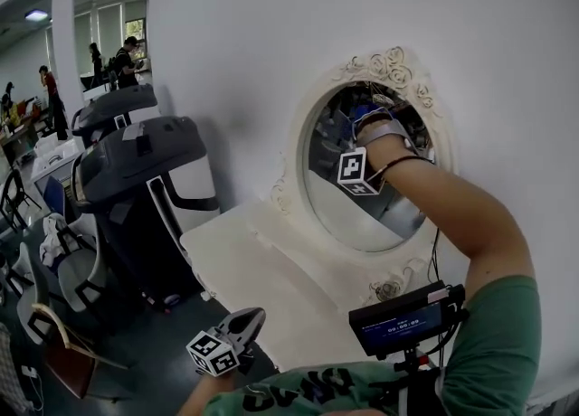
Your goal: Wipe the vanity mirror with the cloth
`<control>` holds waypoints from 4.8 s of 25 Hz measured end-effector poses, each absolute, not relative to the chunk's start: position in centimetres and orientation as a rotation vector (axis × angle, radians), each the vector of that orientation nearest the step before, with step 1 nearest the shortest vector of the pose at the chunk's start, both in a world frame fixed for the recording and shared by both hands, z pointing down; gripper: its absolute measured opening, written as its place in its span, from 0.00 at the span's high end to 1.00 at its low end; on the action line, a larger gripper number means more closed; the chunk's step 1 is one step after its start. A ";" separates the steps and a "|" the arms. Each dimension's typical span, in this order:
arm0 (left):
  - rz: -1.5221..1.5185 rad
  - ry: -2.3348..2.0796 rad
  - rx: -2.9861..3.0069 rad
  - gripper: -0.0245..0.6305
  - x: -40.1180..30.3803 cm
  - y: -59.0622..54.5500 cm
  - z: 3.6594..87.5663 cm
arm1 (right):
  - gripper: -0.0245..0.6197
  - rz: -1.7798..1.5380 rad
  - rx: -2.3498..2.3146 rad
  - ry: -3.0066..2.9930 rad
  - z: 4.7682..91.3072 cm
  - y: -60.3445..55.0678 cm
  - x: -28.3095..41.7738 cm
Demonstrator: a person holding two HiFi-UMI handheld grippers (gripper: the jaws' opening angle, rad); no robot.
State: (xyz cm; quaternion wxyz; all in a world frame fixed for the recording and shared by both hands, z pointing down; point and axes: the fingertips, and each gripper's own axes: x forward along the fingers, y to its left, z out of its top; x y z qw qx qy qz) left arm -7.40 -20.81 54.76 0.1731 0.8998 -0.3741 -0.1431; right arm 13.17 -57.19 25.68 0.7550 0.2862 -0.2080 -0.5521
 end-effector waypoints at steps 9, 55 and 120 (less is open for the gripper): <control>-0.387 -0.906 2.636 0.95 -1.5 -19.9 52.8 | 0.85 -1.027 0.614 -0.434 24.9 -47.1 23.9; -0.402 -1.091 2.508 0.95 -8.9 -20.1 55.6 | 0.85 -1.260 0.585 -0.499 29.3 -59.5 10.5; -0.405 -1.132 2.607 0.95 -8.7 -23.7 52.0 | 0.85 -1.138 0.534 -0.568 31.0 -51.1 19.2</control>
